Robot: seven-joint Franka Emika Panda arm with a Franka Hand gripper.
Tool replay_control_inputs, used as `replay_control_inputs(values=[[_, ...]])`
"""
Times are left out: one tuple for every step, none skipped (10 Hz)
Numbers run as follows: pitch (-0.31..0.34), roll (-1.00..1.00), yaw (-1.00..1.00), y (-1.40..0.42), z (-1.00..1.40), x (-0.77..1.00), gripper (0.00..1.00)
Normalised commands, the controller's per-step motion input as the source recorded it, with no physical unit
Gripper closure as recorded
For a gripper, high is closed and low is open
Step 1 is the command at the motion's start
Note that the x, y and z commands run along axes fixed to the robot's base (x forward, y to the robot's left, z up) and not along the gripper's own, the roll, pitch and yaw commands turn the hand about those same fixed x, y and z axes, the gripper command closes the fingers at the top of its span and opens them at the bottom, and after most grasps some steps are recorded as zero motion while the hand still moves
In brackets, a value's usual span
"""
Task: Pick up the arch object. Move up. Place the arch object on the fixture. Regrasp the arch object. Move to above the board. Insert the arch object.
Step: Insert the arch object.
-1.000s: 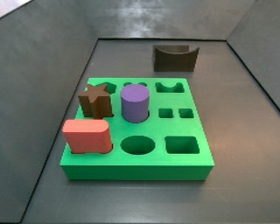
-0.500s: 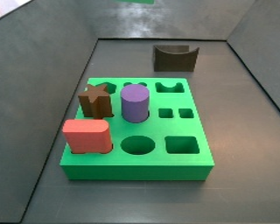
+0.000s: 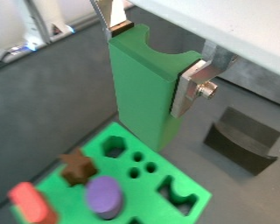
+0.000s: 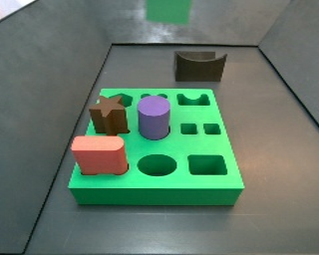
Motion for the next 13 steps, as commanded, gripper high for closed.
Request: replay_control_inputs(values=[[0.027,-0.09,0.00,0.55,-0.65,1.00,1.00],[0.010,-0.04,0.00,0.39,-0.99,1.00,1.00],[0.000,0.01,0.00,0.13,-1.00,0.97,1.00],[0.000,0.07,0.01,0.00,-1.00,0.82,1.00],[-0.014,0.10,0.04,0.00,-0.88,0.77,1.00],[-0.029,0.11,0.15,-0.06,-0.76,0.69,1.00],[0.000,0.24,0.15,-0.18,-0.72,0.65,1.00],[-0.024,0.30,0.11,-0.32,-0.63,0.57,1.00],[-0.024,0.30,0.07,-0.32,-0.55,0.53,1.00],[-0.036,0.21,0.01,-0.20,-0.41,0.26,1.00],[-0.034,0.02,0.00,0.00,-0.27,0.08,1.00],[-0.050,0.00,-0.03,0.00,-0.20,0.00,1.00],[-0.090,0.00,-0.05,0.00,-0.18,-0.09,1.00]])
